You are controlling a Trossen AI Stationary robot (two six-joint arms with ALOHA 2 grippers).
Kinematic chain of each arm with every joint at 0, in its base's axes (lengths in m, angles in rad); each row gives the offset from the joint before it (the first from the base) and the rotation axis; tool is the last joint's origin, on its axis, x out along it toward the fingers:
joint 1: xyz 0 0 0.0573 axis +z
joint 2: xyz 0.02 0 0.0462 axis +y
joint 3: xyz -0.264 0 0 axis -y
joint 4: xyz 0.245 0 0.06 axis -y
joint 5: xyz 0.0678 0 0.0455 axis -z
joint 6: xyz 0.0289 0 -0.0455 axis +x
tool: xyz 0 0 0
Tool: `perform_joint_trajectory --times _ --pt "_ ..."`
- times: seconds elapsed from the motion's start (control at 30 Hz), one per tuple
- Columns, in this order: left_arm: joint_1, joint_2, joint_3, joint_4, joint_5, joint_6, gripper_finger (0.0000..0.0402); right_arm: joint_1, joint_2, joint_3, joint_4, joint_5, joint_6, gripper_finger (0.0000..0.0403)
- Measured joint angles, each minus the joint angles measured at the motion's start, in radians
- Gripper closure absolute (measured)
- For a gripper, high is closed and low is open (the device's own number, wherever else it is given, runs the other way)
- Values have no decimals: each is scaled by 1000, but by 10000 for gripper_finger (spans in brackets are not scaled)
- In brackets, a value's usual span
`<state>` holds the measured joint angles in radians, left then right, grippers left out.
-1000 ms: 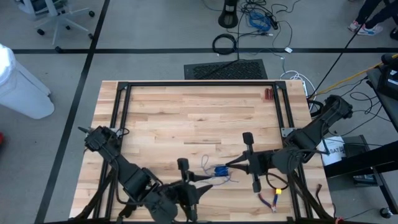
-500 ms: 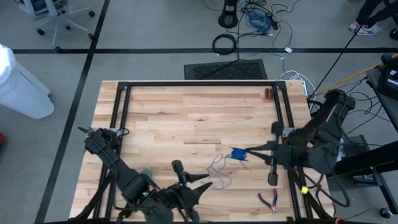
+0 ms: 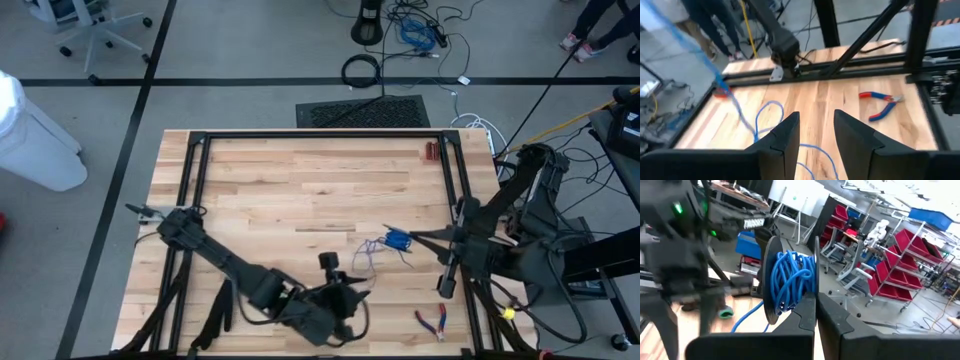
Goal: Coil cords
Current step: Coil the blue wire onto the black spool
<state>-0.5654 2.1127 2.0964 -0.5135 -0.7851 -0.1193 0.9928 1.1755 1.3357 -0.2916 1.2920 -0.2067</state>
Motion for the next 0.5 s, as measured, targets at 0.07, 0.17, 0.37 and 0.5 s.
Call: perform_joint_trajectory --times 0.07,0.17,0.37,0.5 --pt "15 19 0 -4 6 -39 274 7 0 0 16 1 -21 403" --pt "33 39 0 -15 17 -130 274 21 0 0 35 38 -43 403" --pt "38 121 0 -13 -12 -302 274 50 0 0 35 73 -70 403" --pt "27 177 0 35 -106 -333 274 51 -4 0 36 73 -72 403"
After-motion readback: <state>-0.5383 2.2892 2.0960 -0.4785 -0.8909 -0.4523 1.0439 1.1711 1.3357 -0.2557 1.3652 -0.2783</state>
